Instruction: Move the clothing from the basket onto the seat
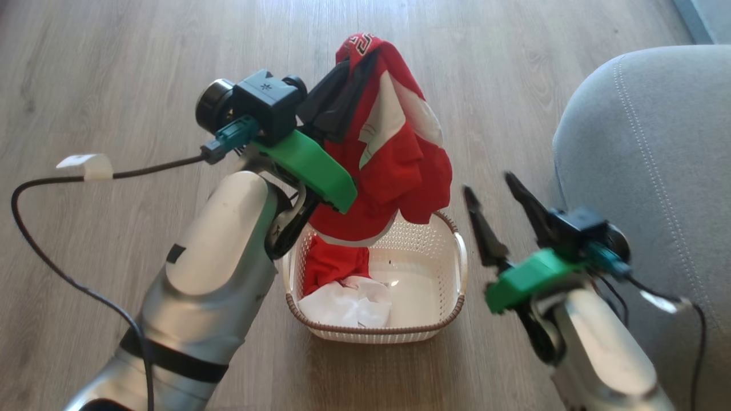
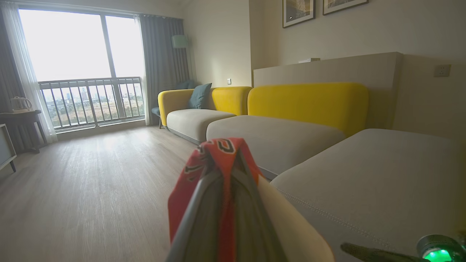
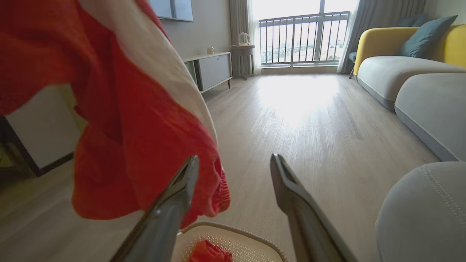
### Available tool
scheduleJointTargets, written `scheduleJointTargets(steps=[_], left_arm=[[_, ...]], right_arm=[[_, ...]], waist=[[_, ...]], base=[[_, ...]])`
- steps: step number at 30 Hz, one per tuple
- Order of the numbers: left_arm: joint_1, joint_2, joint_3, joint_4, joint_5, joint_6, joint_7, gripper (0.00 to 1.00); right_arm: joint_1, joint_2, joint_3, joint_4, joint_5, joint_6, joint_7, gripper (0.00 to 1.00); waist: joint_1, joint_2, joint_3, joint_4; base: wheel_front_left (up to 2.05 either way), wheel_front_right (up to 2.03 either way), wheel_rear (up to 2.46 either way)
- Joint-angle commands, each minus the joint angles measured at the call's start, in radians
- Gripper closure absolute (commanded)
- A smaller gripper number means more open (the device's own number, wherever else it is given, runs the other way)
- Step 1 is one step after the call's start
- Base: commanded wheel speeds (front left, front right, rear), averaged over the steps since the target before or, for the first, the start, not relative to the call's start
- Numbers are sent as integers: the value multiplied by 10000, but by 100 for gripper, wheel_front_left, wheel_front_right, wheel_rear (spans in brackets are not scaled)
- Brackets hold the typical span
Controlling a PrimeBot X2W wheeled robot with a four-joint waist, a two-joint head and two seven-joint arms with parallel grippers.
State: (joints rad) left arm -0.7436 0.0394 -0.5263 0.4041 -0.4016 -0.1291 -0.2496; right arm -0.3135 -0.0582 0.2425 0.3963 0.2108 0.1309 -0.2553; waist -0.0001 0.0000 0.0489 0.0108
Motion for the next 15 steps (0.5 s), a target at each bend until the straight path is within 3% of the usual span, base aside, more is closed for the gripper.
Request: scheduleJointTargets(steps=[1, 8, 15], left_arm=[[-499, 112, 279, -403, -51, -15, -122, 100], [-498, 110, -50, -597, -212, -15, -122, 100], [-473, 109, -551, -755, -439, -12, -122, 100]], right_arm=[[-692, 51, 360, -376, 6, -2, -65, 0], [-2190, -214, 2015, 395, 327, -2, -65, 0], [-3423, -149, 2943, 1731, 469, -2, -65, 0]], waist=[[1, 0, 12, 21], [1, 0, 79, 210], [1, 0, 82, 543]], base=[[0, 0, 0], [0, 0, 0], [0, 0, 0]])
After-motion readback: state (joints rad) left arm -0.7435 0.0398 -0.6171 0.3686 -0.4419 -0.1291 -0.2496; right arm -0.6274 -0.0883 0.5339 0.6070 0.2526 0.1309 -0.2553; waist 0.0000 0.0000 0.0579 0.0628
